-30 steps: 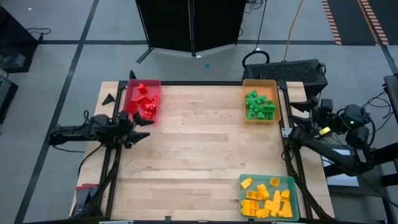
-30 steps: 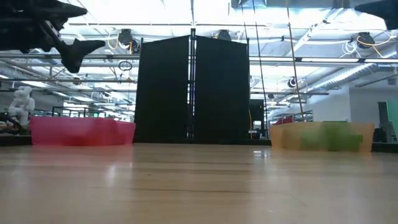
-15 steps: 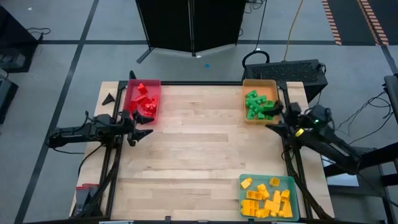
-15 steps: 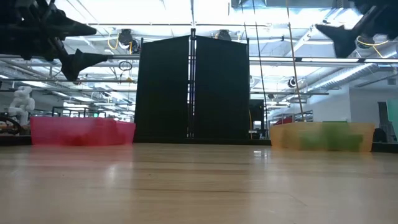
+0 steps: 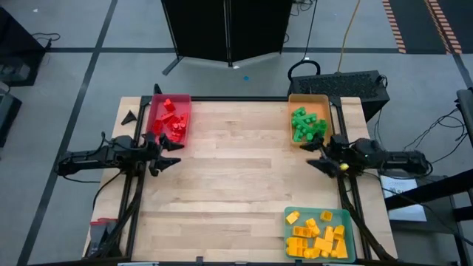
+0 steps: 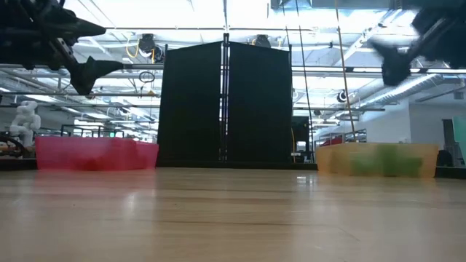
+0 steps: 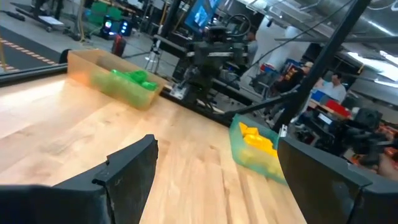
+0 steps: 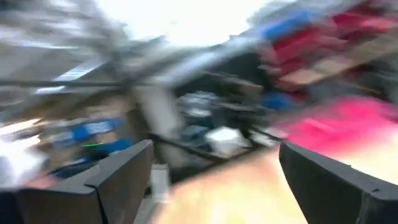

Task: Sort blocks
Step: Return to Home Position

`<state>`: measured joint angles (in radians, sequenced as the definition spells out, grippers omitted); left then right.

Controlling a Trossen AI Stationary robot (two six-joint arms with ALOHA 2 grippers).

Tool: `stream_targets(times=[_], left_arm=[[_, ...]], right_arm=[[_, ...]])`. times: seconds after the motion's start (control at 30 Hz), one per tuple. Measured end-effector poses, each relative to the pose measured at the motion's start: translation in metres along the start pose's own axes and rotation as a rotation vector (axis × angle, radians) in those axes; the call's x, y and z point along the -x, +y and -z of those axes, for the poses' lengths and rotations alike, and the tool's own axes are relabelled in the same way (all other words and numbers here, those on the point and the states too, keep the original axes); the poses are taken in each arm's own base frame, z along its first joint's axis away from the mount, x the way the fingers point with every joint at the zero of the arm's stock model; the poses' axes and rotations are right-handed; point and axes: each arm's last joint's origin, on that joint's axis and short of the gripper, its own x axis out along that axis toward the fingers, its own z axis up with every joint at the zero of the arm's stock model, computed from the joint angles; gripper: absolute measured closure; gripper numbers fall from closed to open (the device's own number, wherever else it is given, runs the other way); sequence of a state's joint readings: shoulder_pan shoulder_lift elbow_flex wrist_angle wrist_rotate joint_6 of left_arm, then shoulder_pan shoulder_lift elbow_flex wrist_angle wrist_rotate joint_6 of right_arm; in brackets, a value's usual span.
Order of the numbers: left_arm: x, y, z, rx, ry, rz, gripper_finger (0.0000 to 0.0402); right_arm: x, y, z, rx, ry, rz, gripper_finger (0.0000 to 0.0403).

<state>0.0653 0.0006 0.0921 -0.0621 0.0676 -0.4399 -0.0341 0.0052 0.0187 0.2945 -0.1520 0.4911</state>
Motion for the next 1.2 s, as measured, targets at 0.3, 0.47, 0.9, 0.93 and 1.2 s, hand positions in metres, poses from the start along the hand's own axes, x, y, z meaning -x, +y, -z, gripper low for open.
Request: stream_targets(times=[0.3, 0.47, 0.9, 0.93, 1.2], left_arm=[[0.000, 0.003, 0.008, 0.029, 0.078, -0.034, 0.0070], [0.001, 0.005, 0.009, 0.000, 0.083, -0.079, 0.0070], [0.001, 0.001, 0.011, -0.035, 0.153, 0.077, 0.0070], [0.001, 0.001, 0.012, -0.040, 0.161, 0.083, 0.0070], [0.000, 0.003, 0.017, -0.064, 0.170, 0.083, 0.0070]], right_arm=[[0.000, 0.003, 0.024, 0.164, 0.141, 0.185, 0.0060], [0.000, 0.002, 0.032, 0.243, 0.226, 0.198, 0.0060], [-0.001, 0.009, 0.032, 0.328, 0.258, -0.017, 0.0060], [0.000, 0.009, 0.033, 0.331, 0.268, -0.017, 0.0060], [0.000, 0.007, 0.034, 0.343, 0.280, 0.006, 0.0060]])
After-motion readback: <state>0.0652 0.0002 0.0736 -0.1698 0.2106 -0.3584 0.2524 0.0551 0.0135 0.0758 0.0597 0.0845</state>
